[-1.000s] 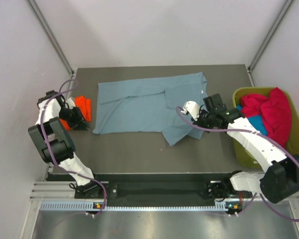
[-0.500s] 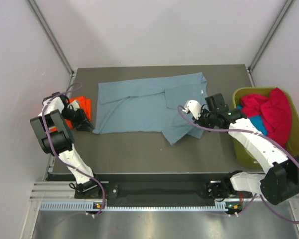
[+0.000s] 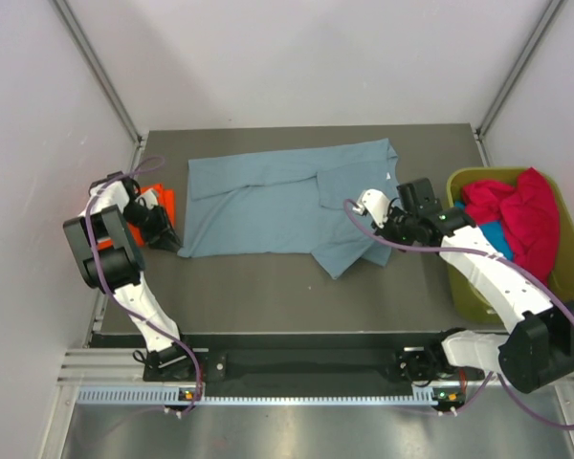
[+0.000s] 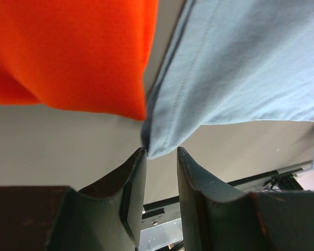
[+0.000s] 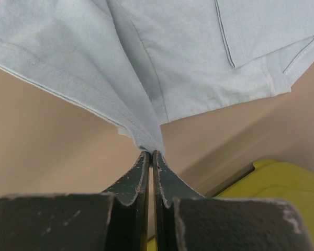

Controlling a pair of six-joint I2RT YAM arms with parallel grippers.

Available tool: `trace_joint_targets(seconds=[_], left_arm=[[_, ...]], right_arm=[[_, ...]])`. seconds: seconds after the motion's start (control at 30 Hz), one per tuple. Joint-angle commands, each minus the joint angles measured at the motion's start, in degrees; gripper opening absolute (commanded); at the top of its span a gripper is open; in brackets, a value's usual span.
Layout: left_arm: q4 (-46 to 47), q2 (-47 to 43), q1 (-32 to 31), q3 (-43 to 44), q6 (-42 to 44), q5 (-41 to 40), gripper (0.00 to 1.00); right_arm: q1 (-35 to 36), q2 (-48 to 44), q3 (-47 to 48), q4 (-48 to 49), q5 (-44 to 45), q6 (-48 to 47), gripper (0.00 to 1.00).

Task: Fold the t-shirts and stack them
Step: Fold the tshirt

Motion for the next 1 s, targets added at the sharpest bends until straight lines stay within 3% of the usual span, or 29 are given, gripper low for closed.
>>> trace_joint_targets(seconds=[0.0, 0.17, 0.5, 0.97], left_arm=[[-1.32, -2.52, -0.11, 0.82, 0.26, -3.03, 0.35], [0.44, -2.61, -0.20, -2.08, -0.70, -2.94, 0.35], [0.35, 1.79, -2.22, 1.78, -0.70, -2.50, 0.35], [-0.35, -1.38, -2.48, -1.21, -1.32, -6.28, 0.29]], right_arm=[[-1.00, -1.24, 0.73, 1.99, -0.47, 0.69, 0.00], [-1.35, -1.07, 0.37, 2.34, -0.65, 0.77, 0.00], [-1.70, -0.81, 0.38, 2.43, -0.56, 0.60, 0.00], [-2.40, -1.24, 0.02, 2.95, -0.74, 0.77, 0.00]])
